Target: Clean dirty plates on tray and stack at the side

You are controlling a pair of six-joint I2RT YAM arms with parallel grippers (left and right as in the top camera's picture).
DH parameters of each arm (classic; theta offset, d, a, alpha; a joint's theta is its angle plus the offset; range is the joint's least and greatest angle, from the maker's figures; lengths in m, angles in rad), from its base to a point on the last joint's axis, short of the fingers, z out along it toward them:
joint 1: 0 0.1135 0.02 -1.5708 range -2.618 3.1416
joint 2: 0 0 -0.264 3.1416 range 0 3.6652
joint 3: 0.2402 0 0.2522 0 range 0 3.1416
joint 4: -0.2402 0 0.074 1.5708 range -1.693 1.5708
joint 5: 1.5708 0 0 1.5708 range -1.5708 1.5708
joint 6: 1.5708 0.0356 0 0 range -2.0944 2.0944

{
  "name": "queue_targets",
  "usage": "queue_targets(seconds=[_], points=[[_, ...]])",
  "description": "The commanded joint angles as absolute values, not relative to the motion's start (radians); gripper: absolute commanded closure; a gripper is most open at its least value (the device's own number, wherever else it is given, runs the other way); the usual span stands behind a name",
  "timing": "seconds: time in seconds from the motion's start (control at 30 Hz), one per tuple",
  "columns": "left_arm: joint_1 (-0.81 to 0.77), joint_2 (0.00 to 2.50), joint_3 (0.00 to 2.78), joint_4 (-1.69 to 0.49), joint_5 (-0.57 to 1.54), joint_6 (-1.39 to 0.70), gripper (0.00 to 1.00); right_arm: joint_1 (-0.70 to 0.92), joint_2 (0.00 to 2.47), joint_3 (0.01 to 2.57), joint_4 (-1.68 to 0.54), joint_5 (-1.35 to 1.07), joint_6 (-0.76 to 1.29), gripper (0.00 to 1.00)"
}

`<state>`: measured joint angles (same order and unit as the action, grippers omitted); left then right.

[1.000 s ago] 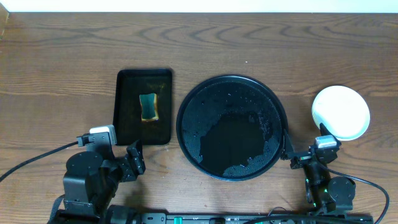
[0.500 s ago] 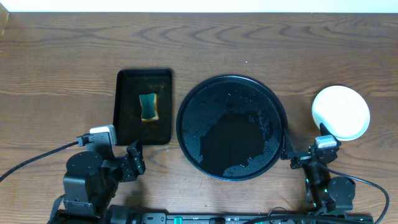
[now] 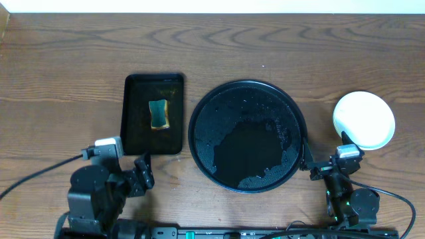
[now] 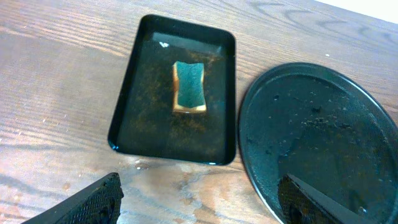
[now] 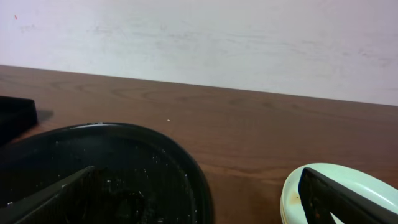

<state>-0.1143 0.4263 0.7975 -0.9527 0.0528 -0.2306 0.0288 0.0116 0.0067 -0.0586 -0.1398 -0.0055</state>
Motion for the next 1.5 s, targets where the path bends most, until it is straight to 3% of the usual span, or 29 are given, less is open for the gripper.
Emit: queue_targets(seconds=[0.0,0.53,0.8,1.1,1.47], points=[[-0.089,0.352,0.709,-0.947,0.042,-0.211,0.2,0.041,0.006,0.006,-0.062,-0.139,-0.015,0.01],[-0.054,0.0,0.171,-0.417,0.041,-0.212,0.19,0.041,0.006,0.006,-0.062,-0.139,-0.016,0.01],[-0.001,0.002,0.001,0.069,0.041,-0.207,0.2,0.041,0.006,0.006,-0.062,-0.139,-0.016,0.01],[0.025,0.002,0.004,-0.072,0.04,-0.154,0.2,0.041,0.006,0.006,-0.062,-0.139,-0.015,0.01],[0.025,0.004,0.004,-0.067,0.041,-0.154,0.2,0.041,0.006,0.006,-0.062,-0.139,-0.015,0.01]])
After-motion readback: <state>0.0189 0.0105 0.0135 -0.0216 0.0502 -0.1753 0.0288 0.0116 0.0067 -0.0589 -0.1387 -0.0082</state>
